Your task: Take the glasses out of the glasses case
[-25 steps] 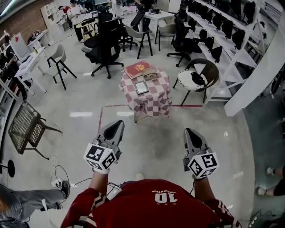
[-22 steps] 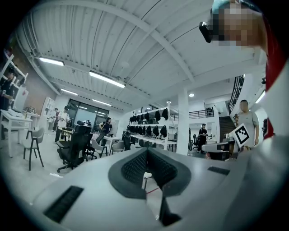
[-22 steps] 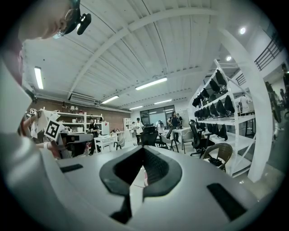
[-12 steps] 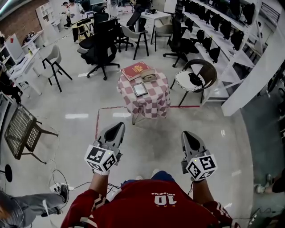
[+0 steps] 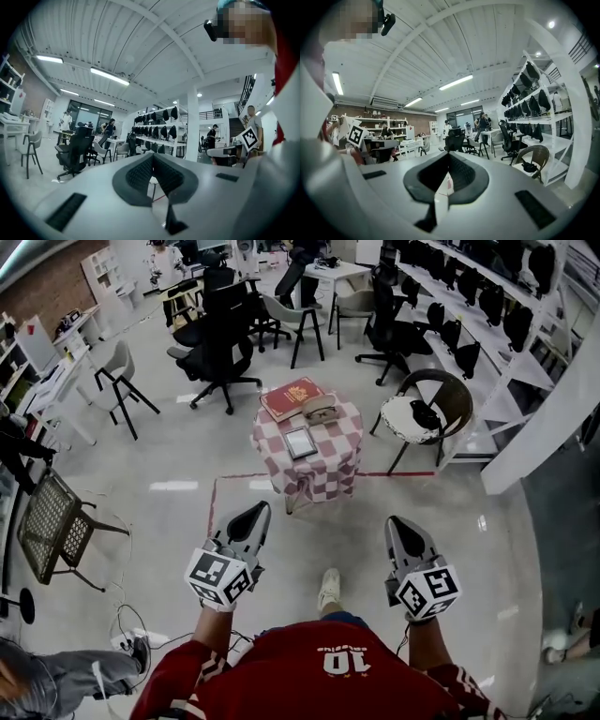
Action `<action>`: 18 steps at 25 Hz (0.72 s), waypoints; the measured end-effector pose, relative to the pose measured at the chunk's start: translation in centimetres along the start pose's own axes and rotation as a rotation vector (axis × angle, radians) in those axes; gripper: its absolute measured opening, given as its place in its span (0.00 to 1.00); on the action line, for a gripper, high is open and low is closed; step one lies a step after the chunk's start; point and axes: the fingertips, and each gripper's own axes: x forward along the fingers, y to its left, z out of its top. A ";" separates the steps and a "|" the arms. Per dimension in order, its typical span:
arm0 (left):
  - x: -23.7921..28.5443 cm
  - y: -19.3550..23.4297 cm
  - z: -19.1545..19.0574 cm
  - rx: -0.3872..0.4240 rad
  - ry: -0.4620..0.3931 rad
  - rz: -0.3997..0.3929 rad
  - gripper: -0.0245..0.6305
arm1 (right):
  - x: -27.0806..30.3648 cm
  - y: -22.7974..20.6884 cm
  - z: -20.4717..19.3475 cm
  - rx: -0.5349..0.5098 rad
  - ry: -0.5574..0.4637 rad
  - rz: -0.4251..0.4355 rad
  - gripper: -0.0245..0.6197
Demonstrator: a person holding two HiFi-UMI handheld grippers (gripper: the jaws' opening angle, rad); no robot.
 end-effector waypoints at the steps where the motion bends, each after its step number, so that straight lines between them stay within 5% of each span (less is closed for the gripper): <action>1: 1.2 0.4 0.2 0.003 -0.001 0.005 0.05 | 1.1 -1.0 0.4 0.002 -0.003 0.009 0.06; 10: 13.2 3.9 2.4 0.013 -0.025 0.067 0.05 | 10.2 -10.1 4.2 -0.005 -0.021 0.094 0.06; 18: 19.9 2.7 2.6 0.045 0.002 0.067 0.05 | 13.5 -15.6 4.7 0.030 -0.024 0.151 0.06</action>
